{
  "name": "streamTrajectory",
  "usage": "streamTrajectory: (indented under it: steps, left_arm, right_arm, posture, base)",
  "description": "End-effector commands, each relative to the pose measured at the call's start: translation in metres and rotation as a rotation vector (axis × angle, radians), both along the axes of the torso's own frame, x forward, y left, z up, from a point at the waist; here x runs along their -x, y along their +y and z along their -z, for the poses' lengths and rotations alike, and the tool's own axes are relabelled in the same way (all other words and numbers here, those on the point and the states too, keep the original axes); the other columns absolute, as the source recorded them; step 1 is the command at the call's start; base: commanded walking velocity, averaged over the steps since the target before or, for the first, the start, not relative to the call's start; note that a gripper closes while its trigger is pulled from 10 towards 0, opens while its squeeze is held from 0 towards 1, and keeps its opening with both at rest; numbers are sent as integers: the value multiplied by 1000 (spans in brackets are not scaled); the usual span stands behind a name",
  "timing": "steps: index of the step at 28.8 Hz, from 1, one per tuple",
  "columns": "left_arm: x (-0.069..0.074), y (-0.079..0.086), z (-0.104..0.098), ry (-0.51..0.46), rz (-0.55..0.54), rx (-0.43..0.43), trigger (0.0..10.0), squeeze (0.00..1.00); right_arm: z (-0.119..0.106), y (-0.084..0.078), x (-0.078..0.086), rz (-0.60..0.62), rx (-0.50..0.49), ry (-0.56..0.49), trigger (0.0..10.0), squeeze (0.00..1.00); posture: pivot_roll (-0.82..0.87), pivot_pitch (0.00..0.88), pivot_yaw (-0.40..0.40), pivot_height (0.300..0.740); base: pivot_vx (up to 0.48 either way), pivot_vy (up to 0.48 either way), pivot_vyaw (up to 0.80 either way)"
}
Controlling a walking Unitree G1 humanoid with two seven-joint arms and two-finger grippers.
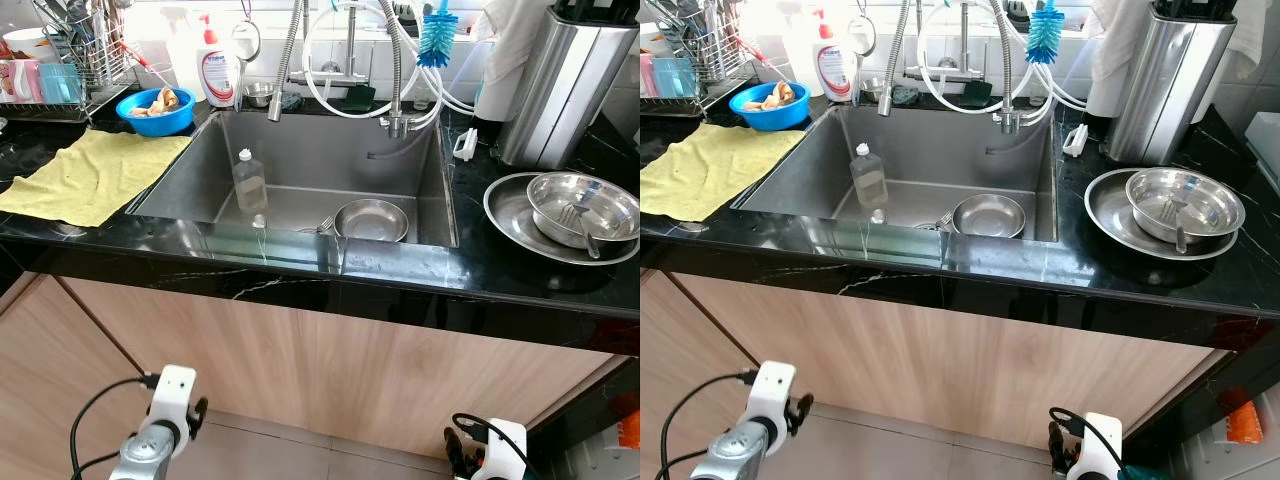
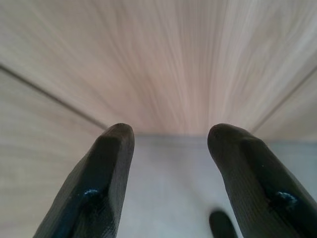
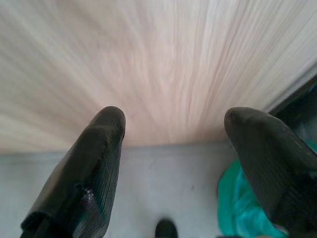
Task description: Kitchen organization
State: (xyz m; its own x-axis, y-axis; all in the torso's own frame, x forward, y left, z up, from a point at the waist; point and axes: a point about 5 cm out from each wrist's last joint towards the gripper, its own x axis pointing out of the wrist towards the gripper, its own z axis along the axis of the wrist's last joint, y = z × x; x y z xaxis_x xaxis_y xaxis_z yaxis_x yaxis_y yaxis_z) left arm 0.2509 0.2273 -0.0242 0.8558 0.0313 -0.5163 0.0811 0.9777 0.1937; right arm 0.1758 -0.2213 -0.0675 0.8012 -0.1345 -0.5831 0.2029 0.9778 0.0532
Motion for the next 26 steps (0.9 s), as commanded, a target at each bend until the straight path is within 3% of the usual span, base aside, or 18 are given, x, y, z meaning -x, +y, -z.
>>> streamTrajectory:
  steps: [1,7,9,10,14,18,21,26]
  left_arm:
    - [4,10,-3,-36,-23,-10,10000,0]
    - [14,18,-10,-139,-29,-12,10000,0]
    - [23,23,-23,-262,-38,-28,10000,0]
    - [23,23,-23,-262,-38,-28,10000,0]
    - [33,24,-49,-408,-48,-32,10000,0]
    - [37,28,-76,-512,-97,-36,10000,0]
    - [34,22,-101,-603,-120,-44,10000,0]
    - [28,16,-125,-684,-150,-29,10000,0]
  right_arm:
    - [-4,-1,1,7,29,-56,10000,0]
    - [-16,8,11,-18,84,-198,10000,0]
    - [-34,14,23,-20,165,-303,10000,0]
    - [-34,14,23,-20,165,-303,10000,0]
    - [-69,11,29,-20,272,-428,10000,0]
    - [-103,8,26,-25,337,-515,10000,0]
    - [-140,3,12,28,378,-623,10000,0]
    - [-167,5,0,4,436,-695,10000,0]
  posture:
    - [-42,0,45,740]
    - [-50,0,53,740]
    - [-48,0,58,740]
    - [-48,0,58,740]
    - [-27,0,50,740]
    - [-21,0,43,740]
    - [-24,0,39,740]
    - [-24,0,38,740]
  base:
    - [0,0,0]
    - [0,0,0]
    - [0,0,0]
    - [0,0,0]
    - [0,0,0]
    - [0,0,0]
    - [0,0,0]
    - [0,0,0]
